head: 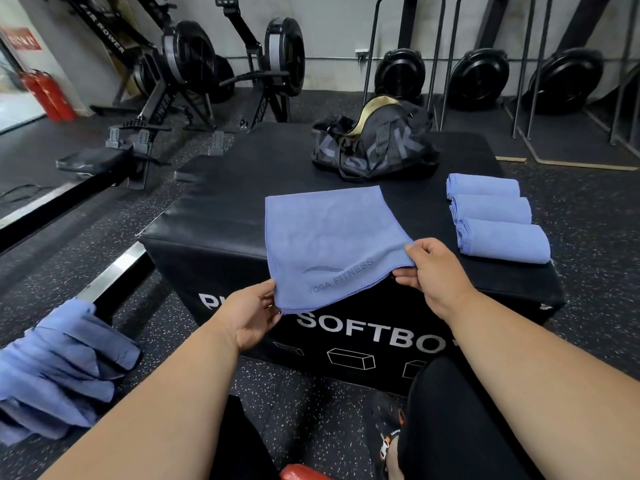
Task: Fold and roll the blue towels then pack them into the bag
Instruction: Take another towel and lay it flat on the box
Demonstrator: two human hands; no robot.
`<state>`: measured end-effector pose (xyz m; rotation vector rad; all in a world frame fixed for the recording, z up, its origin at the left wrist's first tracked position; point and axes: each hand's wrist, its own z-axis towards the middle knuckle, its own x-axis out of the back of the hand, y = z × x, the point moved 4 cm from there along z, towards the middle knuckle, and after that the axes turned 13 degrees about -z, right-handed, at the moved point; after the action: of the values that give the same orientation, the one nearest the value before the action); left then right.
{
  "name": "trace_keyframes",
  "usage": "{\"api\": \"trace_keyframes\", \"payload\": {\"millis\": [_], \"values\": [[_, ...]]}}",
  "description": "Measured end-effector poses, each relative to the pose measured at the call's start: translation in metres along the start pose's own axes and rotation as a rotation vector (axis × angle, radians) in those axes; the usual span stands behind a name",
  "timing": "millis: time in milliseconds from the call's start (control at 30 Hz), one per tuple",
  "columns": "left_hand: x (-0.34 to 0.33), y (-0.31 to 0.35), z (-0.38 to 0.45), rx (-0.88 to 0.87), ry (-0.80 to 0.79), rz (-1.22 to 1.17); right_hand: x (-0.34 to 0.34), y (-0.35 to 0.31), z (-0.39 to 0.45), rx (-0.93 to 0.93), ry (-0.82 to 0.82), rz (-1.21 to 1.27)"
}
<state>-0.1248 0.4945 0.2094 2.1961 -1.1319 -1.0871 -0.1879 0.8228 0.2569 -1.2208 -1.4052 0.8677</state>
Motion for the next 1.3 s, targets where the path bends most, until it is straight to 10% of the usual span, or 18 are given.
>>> {"api": "trace_keyframes", "payload": {"millis": [1300], "values": [[0.013, 0.019, -0.042, -0.289, 0.232, -0.071, 0.017, 0.015, -0.018, -0.063, 0.016, -0.081]]}}
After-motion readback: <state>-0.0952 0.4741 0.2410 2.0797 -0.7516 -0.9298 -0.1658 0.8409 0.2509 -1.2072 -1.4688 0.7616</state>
